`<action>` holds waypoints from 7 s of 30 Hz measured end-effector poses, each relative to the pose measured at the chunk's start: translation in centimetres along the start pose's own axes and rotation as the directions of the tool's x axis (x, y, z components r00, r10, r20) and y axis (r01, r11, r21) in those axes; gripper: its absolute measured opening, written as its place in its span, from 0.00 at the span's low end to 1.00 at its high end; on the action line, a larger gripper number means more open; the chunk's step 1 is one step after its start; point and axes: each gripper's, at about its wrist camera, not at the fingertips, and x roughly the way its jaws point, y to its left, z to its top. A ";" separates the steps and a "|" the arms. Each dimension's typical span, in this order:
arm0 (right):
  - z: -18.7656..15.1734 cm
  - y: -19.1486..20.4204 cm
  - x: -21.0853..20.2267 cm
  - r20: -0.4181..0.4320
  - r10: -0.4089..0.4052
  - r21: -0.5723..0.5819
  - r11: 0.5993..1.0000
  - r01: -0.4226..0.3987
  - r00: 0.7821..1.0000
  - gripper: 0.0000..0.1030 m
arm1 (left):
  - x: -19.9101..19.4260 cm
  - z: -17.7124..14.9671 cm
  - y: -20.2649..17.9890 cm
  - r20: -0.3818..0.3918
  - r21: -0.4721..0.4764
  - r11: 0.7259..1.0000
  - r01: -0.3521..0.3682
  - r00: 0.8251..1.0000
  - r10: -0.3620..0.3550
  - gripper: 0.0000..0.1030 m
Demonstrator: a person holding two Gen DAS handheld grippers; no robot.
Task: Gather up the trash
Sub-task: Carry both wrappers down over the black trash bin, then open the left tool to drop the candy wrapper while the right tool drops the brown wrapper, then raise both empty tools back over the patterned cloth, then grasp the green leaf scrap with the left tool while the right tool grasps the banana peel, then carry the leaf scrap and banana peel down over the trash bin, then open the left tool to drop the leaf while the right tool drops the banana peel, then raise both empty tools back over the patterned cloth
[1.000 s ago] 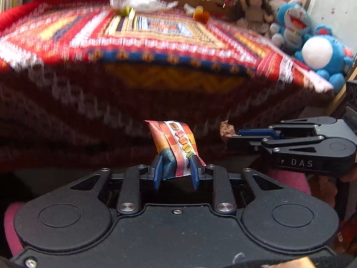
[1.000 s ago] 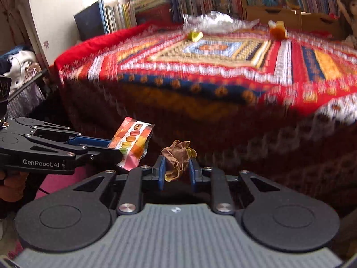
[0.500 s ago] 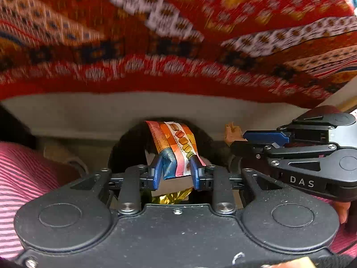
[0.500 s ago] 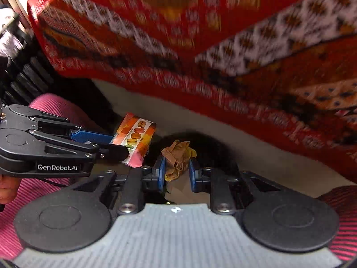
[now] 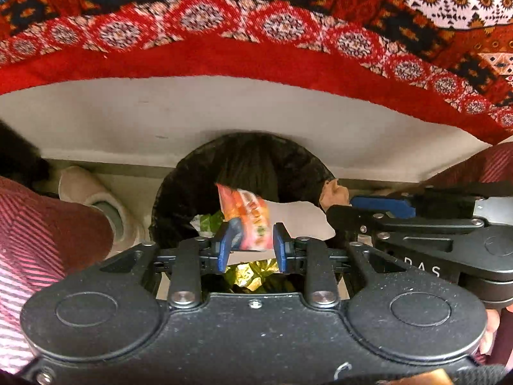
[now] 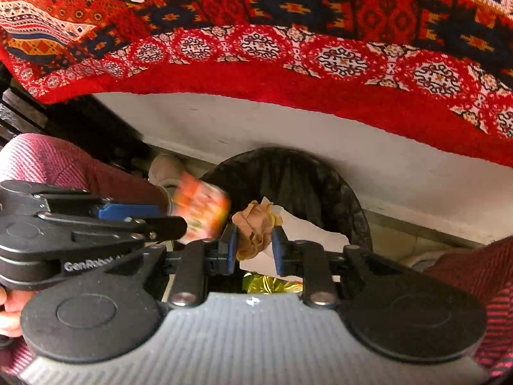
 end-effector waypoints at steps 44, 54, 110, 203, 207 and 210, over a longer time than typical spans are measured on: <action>5.6 3.0 -23.7 0.559 0.101 -0.268 0.961 0.064 0.823 0.77 | -26.3 6.2 -3.9 0.644 0.182 0.983 -0.023 0.758 -0.101 0.84; 14.7 0.0 -27.2 0.682 -0.064 -0.089 0.982 0.169 0.729 0.83 | -26.3 17.6 -1.4 0.677 0.000 0.998 0.063 0.735 -0.046 0.84; 20.0 -2.6 -24.3 0.598 -0.016 -0.075 0.994 0.076 0.801 0.36 | -23.1 18.3 -3.7 0.634 0.119 0.989 0.088 0.760 -0.144 0.09; -0.5 -1.8 2.2 0.019 -0.018 0.142 0.990 0.015 1.000 0.60 | 4.7 -0.6 1.2 -0.019 -0.203 0.977 -0.066 0.998 0.063 0.42; -0.3 -1.7 0.4 0.061 -0.011 0.125 0.992 0.003 0.998 0.61 | 2.5 -0.5 1.0 0.025 -0.191 0.980 -0.052 0.998 0.058 0.42; -0.3 -1.2 -2.1 0.113 0.018 0.086 0.996 -0.028 0.993 0.64 | -0.9 -0.5 0.7 0.093 -0.163 0.986 -0.022 0.995 0.038 0.42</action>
